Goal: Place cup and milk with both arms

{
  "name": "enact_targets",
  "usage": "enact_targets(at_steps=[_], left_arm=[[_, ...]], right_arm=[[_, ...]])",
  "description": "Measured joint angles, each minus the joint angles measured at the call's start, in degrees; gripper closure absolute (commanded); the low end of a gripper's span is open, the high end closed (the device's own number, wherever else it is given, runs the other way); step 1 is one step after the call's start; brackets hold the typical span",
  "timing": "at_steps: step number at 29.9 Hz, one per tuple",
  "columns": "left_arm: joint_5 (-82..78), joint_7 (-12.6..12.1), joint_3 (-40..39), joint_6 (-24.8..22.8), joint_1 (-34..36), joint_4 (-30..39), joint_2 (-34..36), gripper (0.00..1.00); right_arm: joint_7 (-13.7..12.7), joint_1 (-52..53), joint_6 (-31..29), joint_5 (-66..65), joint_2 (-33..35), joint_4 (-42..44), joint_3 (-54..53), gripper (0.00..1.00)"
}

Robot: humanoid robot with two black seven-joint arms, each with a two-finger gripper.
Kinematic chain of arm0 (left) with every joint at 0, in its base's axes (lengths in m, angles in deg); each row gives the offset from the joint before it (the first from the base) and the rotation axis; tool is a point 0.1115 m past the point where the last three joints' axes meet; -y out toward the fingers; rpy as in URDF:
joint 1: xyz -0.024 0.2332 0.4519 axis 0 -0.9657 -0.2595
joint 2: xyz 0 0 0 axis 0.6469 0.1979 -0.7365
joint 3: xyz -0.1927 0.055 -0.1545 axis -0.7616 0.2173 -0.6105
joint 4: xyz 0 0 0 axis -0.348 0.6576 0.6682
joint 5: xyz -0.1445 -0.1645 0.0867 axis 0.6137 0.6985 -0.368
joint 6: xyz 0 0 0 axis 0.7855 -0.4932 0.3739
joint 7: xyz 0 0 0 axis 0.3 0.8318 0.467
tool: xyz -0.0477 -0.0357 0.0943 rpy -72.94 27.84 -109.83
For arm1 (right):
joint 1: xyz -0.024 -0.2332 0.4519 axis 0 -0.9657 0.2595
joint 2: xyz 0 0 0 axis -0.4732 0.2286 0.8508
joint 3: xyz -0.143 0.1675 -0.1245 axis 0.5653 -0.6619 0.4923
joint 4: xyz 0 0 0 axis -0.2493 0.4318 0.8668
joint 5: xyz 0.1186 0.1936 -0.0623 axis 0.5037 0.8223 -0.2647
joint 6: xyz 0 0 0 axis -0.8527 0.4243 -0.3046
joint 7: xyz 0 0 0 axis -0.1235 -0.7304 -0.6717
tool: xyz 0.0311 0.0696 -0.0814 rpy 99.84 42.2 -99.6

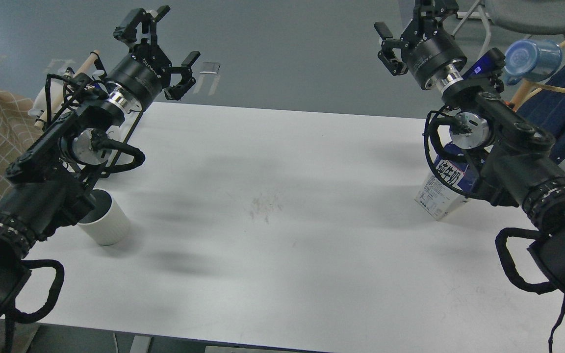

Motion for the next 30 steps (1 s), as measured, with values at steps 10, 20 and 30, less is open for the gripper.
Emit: enact_targets(at_steps=[10,20,30], left_arm=[[-0.2,0.1,0.0,0.0,-0.1,1.1,-0.5,0.02],[-0.2,0.0,0.0,0.0,-0.2,1.2,-0.2,0.02],[-3.6,0.3,0.0,0.0,-0.5,3.0,0.2,0.02]], right_arm=[[0.0,-0.2,0.0,0.1,0.0,0.4,0.0,0.0],[0.0,-0.1,0.0,0.1,0.0,0.4,-0.1,0.0],[0.0,-0.3,0.0,0.1,0.0,0.5,0.0,0.0]])
